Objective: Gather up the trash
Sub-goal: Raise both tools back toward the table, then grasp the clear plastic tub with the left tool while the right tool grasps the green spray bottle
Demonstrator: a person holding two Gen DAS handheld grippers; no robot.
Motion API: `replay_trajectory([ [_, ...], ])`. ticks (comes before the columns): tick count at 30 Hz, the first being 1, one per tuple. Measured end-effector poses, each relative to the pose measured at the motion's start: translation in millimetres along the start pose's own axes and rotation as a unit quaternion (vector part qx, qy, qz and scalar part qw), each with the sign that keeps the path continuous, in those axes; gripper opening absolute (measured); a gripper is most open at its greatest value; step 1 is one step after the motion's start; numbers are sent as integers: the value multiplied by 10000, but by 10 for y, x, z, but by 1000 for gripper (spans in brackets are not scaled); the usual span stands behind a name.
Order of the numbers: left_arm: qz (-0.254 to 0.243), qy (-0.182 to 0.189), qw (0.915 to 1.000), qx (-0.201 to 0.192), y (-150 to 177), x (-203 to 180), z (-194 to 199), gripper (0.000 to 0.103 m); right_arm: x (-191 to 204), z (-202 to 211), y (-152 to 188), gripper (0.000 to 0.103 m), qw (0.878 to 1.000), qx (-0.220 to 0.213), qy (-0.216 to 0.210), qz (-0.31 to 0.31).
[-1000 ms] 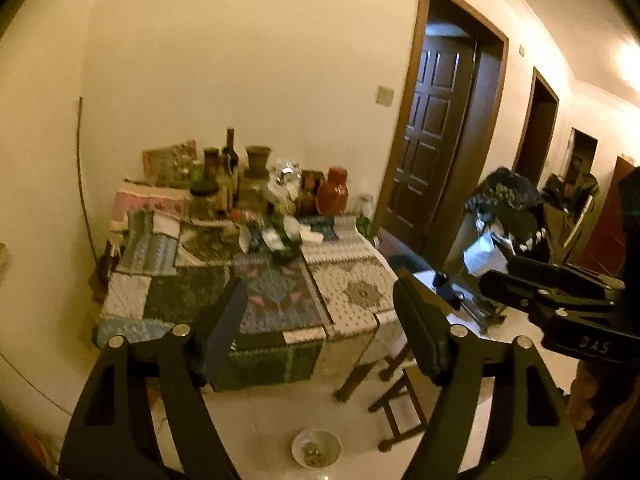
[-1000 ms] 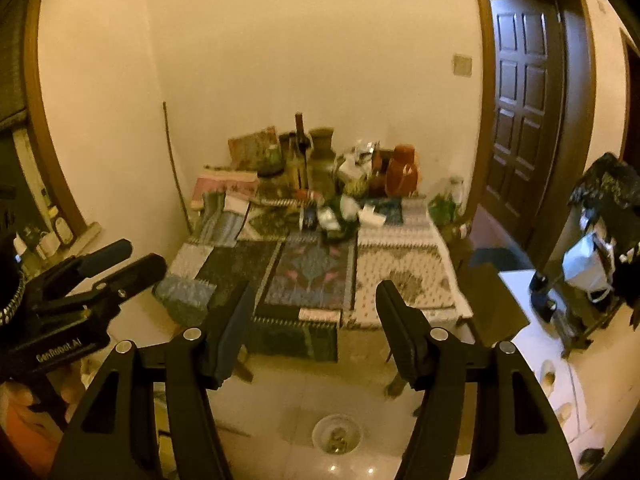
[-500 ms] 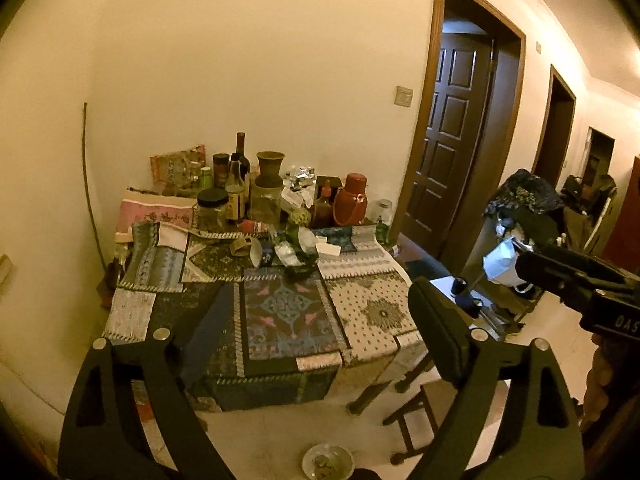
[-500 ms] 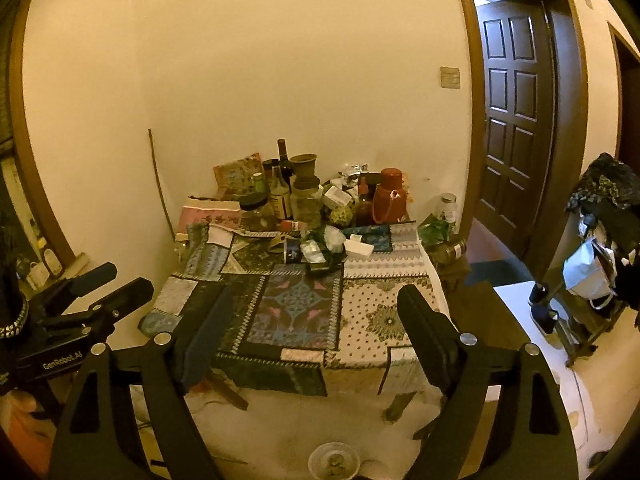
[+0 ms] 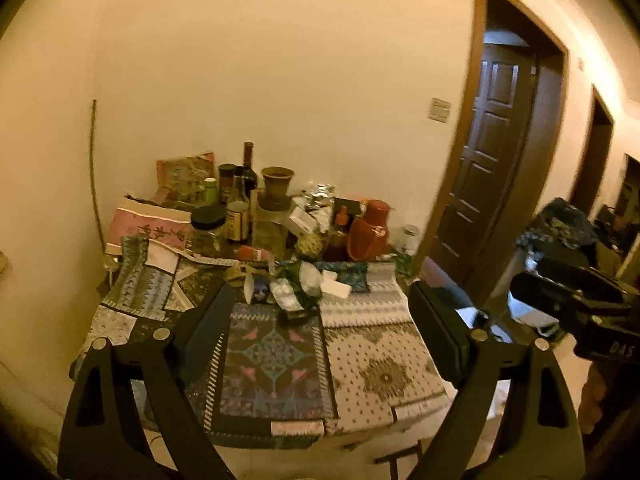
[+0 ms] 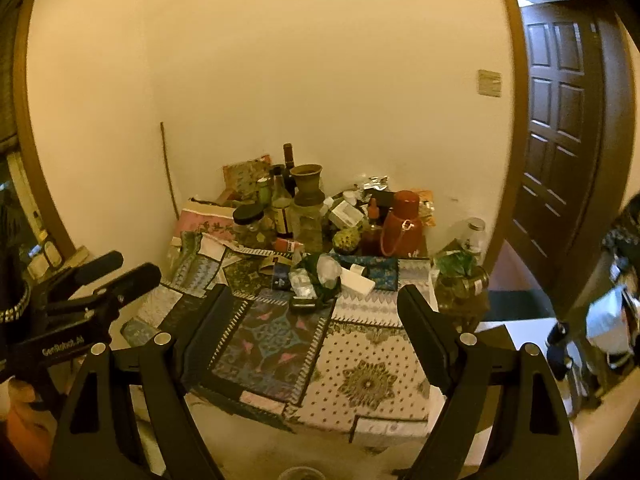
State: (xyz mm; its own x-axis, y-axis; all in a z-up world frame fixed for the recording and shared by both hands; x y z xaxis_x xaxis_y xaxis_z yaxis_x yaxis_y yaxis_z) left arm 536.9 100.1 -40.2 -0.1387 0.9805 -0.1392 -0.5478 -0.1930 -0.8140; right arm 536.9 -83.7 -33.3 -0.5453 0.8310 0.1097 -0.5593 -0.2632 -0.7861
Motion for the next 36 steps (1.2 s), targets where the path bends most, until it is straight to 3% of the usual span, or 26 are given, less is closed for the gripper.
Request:
replay_trajectory([
  [10, 283, -420, 9983, 278, -136, 45, -589, 89, -208, -593, -122, 82, 9989, 408, -203, 105],
  [21, 103, -212, 9972, 707, -380, 602, -1450, 89, -127, -1522, -228, 82, 9940, 983, 127, -456],
  [27, 121, -46, 9922, 1242, -421, 1114, -2121, 89, -55, -2349, -133, 82, 9817, 1628, 348, -926],
  [36, -90, -65, 9767, 2145, -68, 1589, -3109, 89, -2, -3400, 284, 82, 9469, 2514, 182, -1995],
])
Point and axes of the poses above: each gripper's, at about its wrist camera, not at the fingertips, and z roughly against the way its jaws point, x to its left, y to its underside, the point moved 6 cm from there along -z, roughly the way its jaws point, and after that the axes turned 6 degrees about x, right-handed, at the moved point
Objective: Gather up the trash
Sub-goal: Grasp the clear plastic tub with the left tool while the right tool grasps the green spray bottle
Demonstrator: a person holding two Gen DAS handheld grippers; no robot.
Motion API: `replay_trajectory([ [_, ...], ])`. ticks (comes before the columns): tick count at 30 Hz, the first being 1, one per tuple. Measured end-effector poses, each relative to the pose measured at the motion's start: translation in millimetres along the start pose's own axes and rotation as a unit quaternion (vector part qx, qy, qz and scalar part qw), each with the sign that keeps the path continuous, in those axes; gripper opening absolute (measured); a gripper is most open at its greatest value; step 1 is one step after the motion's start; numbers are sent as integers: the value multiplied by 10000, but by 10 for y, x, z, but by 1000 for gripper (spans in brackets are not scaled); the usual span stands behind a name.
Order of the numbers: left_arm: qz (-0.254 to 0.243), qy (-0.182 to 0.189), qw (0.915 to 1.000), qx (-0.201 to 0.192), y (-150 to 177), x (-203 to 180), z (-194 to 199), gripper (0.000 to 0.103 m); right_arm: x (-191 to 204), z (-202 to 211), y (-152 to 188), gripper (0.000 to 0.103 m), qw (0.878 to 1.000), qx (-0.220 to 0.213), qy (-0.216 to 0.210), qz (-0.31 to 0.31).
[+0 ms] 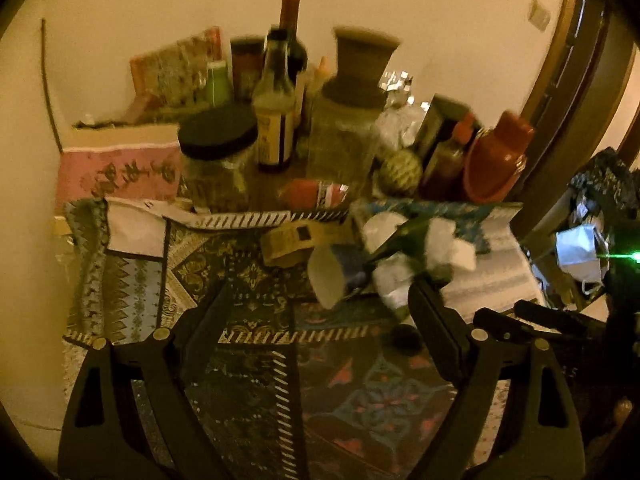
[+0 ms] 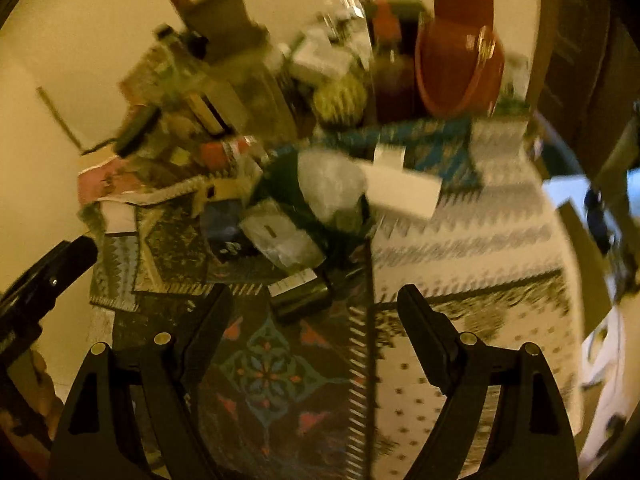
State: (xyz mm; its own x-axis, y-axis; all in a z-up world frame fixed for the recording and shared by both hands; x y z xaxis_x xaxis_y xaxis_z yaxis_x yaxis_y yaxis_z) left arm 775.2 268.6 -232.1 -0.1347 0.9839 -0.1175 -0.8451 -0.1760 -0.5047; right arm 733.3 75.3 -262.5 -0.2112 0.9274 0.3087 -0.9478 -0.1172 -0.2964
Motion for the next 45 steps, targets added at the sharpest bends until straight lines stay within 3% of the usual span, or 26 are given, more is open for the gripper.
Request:
replay_trajectory([
  [7, -4, 162, 9986, 509, 58, 91, -597, 89, -71, -532, 11, 82, 9963, 477, -15, -721],
  [17, -20, 402, 9943, 984, 46, -27, -1191, 87, -91, -707, 115, 79, 9964, 572, 339, -528],
  [24, -93, 809, 9910, 1066, 15, -211, -1380, 58, -225, -671, 202, 61, 9969, 594, 429, -285],
  [26, -17, 1054, 9875, 1175, 12, -269, -1431, 42, -236, -659, 225, 57, 9968, 633, 483, -100],
  [28, 4, 1166, 9859, 1197, 5, -315, -1447, 32, -236, -659, 250, 54, 9967, 641, 495, -26],
  [32, -78, 1128, 9870, 1144, -4, -388, -1445, 15, -248, -672, 279, 46, 9967, 653, 476, 66],
  [36, -52, 1074, 9869, 1199, -9, -428, -1453, 6, -323, -631, 307, 41, 9962, 673, 524, 168],
  [45, -47, 853, 9911, 1025, 92, -430, -1093, 5, -504, -523, 467, 38, 9963, 835, 209, 78],
])
Point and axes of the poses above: each gripper's, at about its wrist camera, not at the fingertips, and z roughly against the way its jaws point, x to its left, y to its underside, the point moved 6 cm from there along -z, roughly the way its jaws point, and after that the axes turned 6 degrees about x, right-handed, at the moved point
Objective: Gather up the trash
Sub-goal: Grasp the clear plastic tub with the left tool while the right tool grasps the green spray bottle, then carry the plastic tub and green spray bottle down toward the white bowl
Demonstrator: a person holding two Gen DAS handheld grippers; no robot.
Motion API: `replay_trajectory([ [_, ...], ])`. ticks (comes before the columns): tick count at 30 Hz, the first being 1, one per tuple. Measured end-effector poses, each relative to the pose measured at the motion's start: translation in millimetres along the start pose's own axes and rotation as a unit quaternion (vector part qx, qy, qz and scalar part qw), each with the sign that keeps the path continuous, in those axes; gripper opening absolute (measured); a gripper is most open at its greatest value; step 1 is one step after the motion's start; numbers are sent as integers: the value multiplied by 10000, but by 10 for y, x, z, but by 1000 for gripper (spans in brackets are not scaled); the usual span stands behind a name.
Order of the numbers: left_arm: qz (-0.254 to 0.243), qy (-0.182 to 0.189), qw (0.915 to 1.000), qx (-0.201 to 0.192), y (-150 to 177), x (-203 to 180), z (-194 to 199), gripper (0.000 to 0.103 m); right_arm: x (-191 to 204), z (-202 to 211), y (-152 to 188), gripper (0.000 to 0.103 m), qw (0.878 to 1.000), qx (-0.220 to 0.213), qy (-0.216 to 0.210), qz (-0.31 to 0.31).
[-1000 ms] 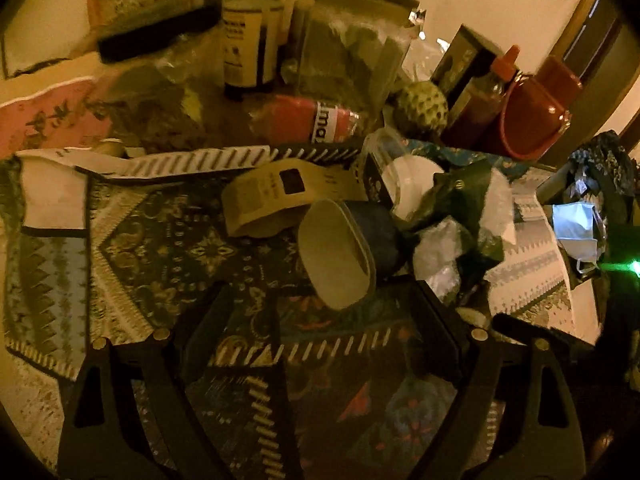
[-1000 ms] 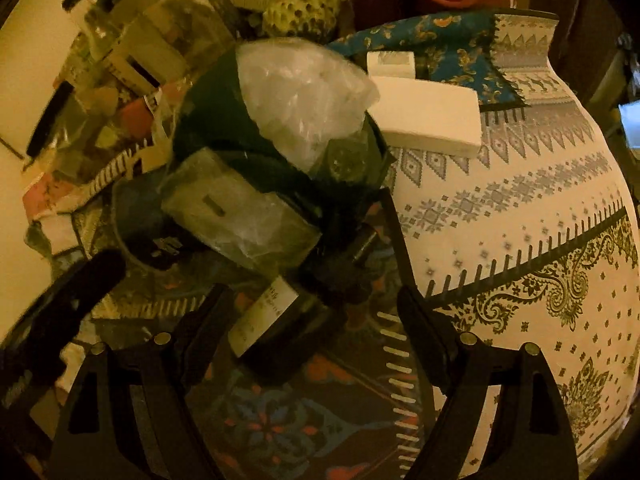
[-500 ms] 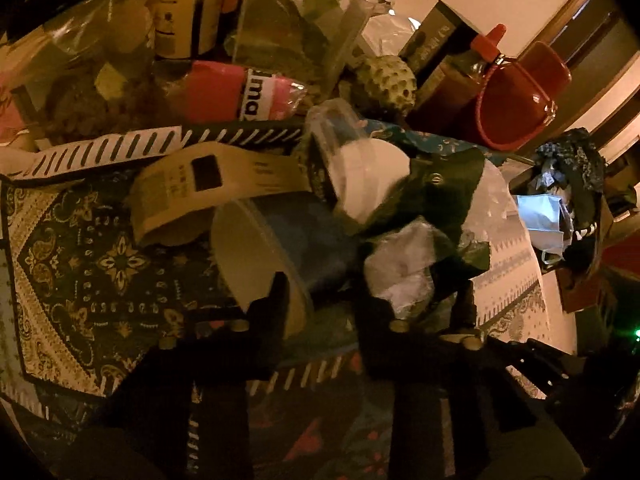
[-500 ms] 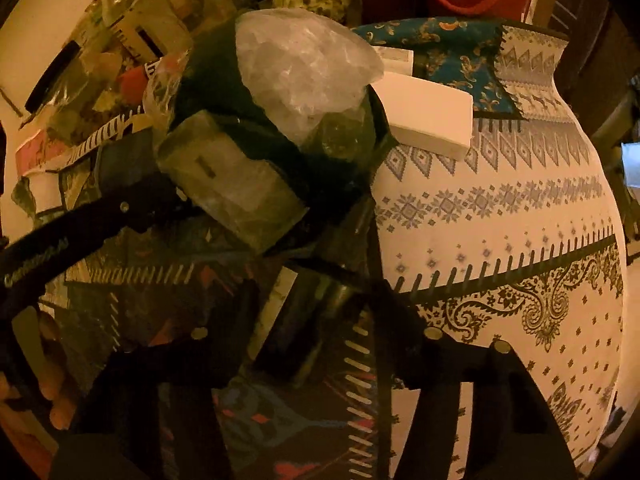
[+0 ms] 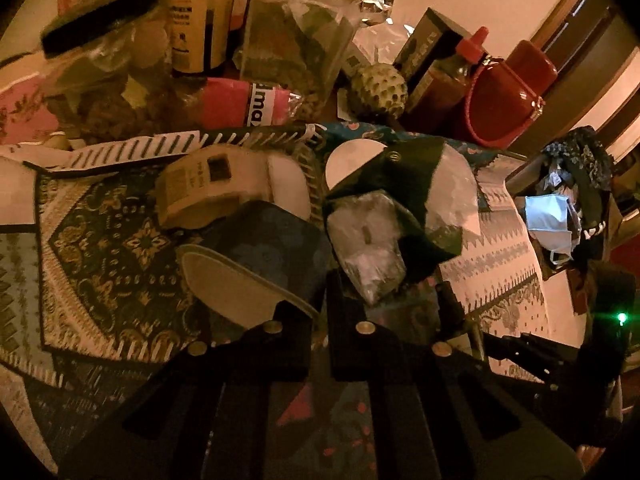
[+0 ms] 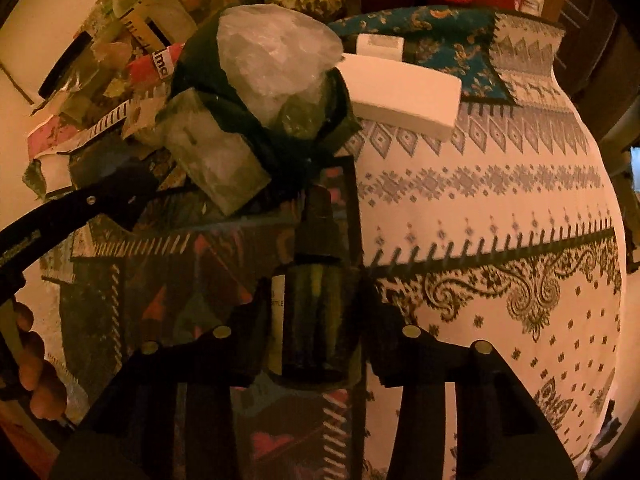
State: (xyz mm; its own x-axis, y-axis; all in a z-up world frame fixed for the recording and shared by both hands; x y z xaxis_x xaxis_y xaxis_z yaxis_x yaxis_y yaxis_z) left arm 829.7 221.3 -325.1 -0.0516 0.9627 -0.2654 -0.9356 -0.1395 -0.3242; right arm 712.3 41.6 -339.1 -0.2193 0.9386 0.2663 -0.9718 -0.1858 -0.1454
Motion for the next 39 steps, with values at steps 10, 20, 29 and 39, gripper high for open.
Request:
replay_trajectory([
  [10, 19, -233, 9985, -491, 126, -339, 523, 5, -275, 720, 4, 38, 9977, -566, -372, 23],
  [20, -3, -357, 9883, -1481, 307, -1010, 1364, 5, -95, 1765, 56, 38, 9817, -1738, -594, 507],
  [29, -47, -833, 9679, -2371, 962, -1714, 2155, 5, -200, 2542, 521, 38, 9573, -2449, -903, 1244],
  [39, -51, -929, 9543, -2840, 1585, -2060, 2796, 5, -108, 3015, 1004, 38, 9374, -2836, -1245, 1590],
])
Point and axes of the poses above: each gripper's, at about its wrist camera, not at the fingertips, and z roughly against the way its jaws point, x to its left, y to its underside, the point moved 6 cm from there along -z, roughly the way its jaws point, and after that the axes turned 6 degrees about x, right-handed, at the moved point
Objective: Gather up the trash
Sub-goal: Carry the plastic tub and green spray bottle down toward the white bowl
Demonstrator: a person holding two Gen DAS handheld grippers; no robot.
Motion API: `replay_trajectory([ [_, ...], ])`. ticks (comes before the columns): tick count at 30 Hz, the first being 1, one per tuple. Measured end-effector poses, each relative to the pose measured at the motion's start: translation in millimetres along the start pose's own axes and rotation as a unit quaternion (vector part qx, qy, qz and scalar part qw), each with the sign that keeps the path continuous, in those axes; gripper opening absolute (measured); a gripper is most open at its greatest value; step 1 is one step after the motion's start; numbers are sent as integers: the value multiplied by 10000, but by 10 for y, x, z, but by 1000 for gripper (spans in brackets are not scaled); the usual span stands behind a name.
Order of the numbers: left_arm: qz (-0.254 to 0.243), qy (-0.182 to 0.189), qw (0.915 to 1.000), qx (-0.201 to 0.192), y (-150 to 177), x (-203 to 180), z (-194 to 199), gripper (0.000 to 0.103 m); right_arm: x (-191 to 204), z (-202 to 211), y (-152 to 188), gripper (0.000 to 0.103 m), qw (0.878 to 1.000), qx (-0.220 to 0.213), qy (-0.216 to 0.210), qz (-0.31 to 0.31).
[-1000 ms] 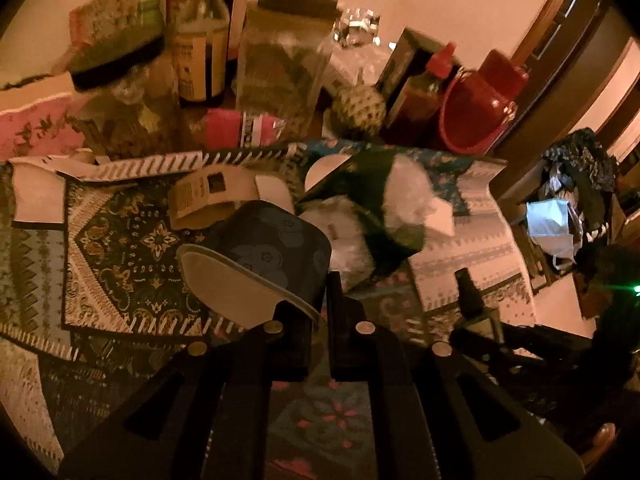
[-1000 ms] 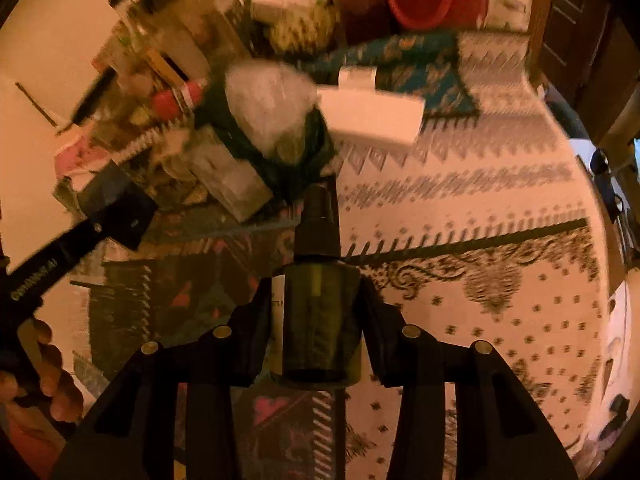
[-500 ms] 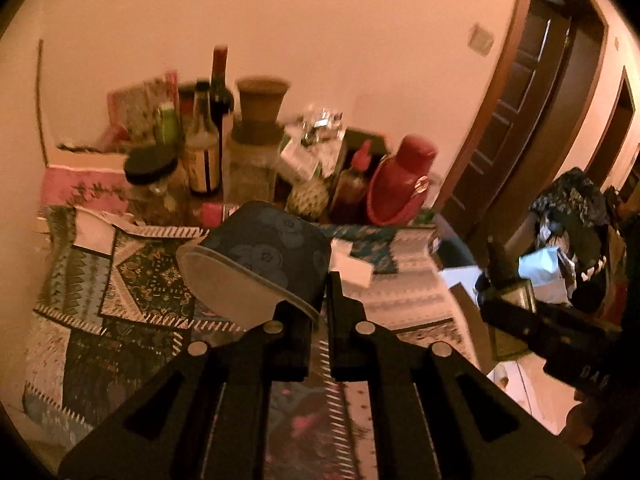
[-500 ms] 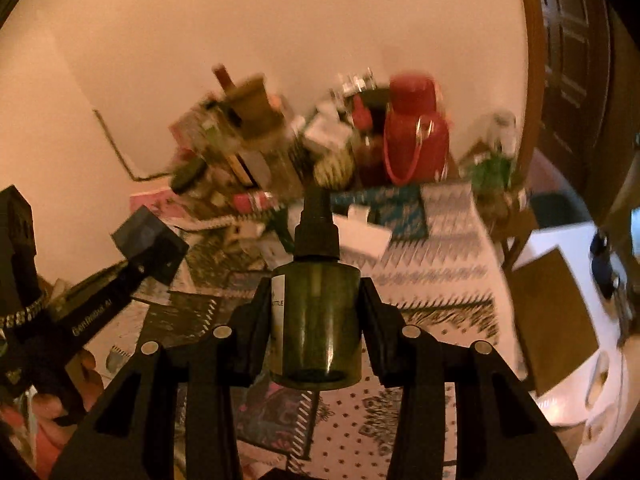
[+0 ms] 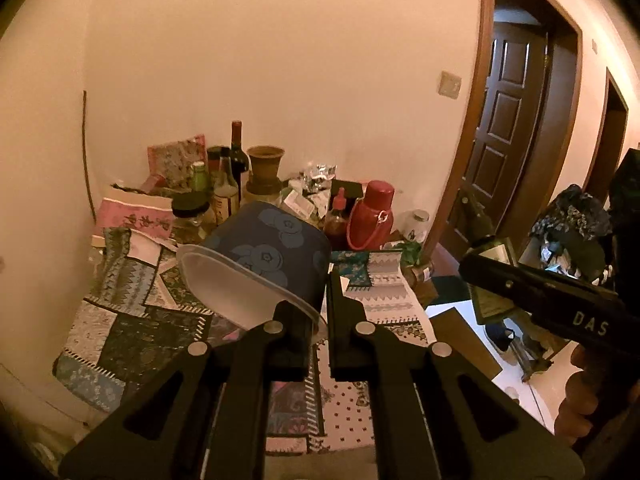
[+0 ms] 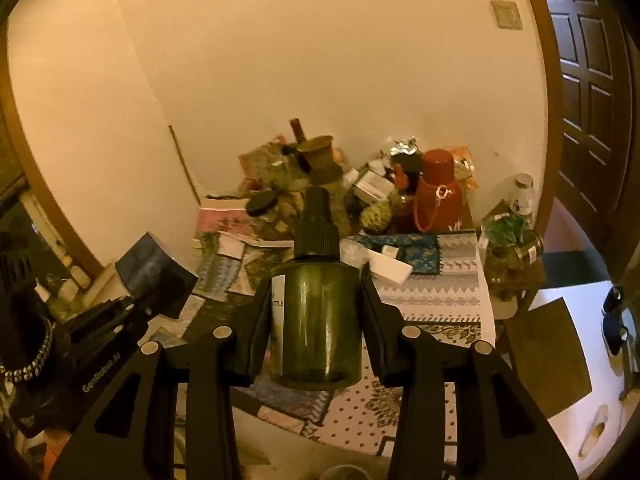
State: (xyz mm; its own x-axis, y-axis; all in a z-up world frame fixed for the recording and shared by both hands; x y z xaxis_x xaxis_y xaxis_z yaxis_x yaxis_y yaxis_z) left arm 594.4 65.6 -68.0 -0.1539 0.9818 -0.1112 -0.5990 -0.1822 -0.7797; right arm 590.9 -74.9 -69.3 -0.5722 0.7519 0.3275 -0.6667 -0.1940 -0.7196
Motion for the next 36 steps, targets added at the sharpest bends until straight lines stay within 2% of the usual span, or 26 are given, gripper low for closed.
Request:
replay_trajectory([
  [4, -46, 45, 9998, -179, 86, 32, 303, 5, 177, 222, 92, 38, 9997, -213, 77, 76],
  [10, -134, 316, 9992, -210, 302, 165, 600, 5, 465, 404, 379, 38, 9992, -300, 262, -86],
  [15, -299, 518, 9980, -189, 653, 360, 1044, 5, 817, 576, 715, 38, 9984, -308, 423, -229],
  [24, -504, 605, 9968, -132, 1287, 765, 1884, 5, 1478, 956, 1330, 38, 9969, -413, 577, -346],
  [29, -593, 725, 9956, -9, 1536, 876, 2121, 5, 1627, 1058, 1566, 38, 9960, -336, 671, -493],
  [36, -582, 938, 9934, 312, 1835, 844, 2199, 5, 1731, 1140, 1845, 38, 9954, -95, 828, -473],
])
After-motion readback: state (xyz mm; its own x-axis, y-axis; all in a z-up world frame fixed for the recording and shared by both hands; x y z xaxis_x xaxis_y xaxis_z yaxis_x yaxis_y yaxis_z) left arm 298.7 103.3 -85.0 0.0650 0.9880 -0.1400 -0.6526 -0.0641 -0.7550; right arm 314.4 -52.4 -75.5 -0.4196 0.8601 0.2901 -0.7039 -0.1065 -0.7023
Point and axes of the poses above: each gripper's, at about its wrist camera, not at the fingertips, and z roughly against the way its jaws point, x to its left, y to its underside, the point moved 6 cm from there along -z, roughly the way its jaws point, and after that the axes turned 6 degrees about x, right-handed, at the moved point
